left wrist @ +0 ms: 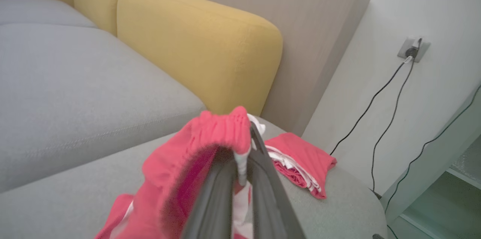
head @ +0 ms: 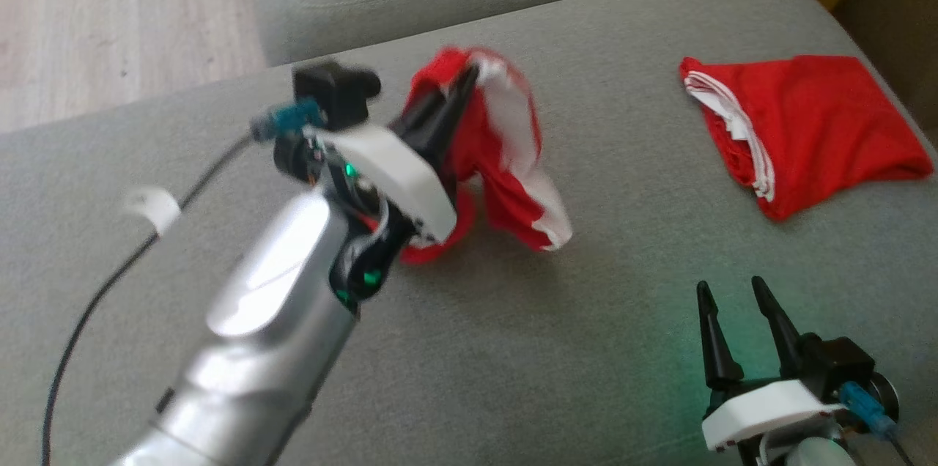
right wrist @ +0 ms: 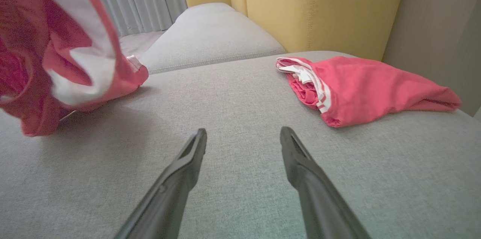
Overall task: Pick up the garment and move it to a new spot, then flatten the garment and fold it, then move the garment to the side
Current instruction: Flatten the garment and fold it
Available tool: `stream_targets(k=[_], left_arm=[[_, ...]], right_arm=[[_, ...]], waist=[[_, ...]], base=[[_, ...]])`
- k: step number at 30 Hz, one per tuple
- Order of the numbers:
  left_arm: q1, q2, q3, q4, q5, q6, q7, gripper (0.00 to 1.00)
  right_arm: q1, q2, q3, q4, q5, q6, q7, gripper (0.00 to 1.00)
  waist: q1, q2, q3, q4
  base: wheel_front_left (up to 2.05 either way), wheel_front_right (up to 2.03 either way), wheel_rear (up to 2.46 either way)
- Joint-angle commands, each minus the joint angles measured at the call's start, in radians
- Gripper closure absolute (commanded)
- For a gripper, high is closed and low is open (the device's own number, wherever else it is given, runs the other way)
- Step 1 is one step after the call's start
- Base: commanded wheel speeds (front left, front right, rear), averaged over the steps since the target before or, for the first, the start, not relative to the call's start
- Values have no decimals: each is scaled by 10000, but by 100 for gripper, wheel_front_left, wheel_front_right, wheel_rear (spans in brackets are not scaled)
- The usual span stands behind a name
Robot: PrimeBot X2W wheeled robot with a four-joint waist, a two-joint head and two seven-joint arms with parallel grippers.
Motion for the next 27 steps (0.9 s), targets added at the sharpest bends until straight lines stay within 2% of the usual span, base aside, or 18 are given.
stream_targets(k=[1, 5, 10, 15, 21, 24, 27], left_arm=[[-753, 167, 525, -528, -196, -54, 132, 100], [-919, 100, 614, -820, -484, -47, 280, 100], [526, 330, 387, -1314, -828, 23, 431, 100], [2993, 1368, 253, -2323, -1074, 342, 639, 100], [5249, 3334, 790, -3276, -996, 944, 728, 100], [6082, 3796, 906, -3639, -1243, 968, 794, 100], [6717, 3944, 811, -4031, -1618, 859, 994, 100]], right_arm=[[-487, -72, 264, -229, 113, 67, -138, 0], [-398, -72, 236, -161, 203, 67, -138, 0], [-213, -72, 62, -147, 207, 67, -138, 0], [1, -72, -214, -159, 91, 67, -138, 0], [209, -72, -386, -166, -172, 67, -138, 0], [239, -72, -384, -153, -241, 67, -138, 0], [237, -72, -321, -127, -309, 67, -138, 0]], waist=[[-1, 0, -85, -203], [-1, 0, -149, -396], [-1, 0, -197, -448], [-1, 0, -198, -163], [-1, 0, -224, 631], [-1, 0, -267, 997], [-1, 0, -297, 1328]], base=[[0, 0, 0], [0, 0, 0], [0, 0, 0], [0, 0, 0], [0, 0, 0], [0, 0, 0], [0, 0, 0]])
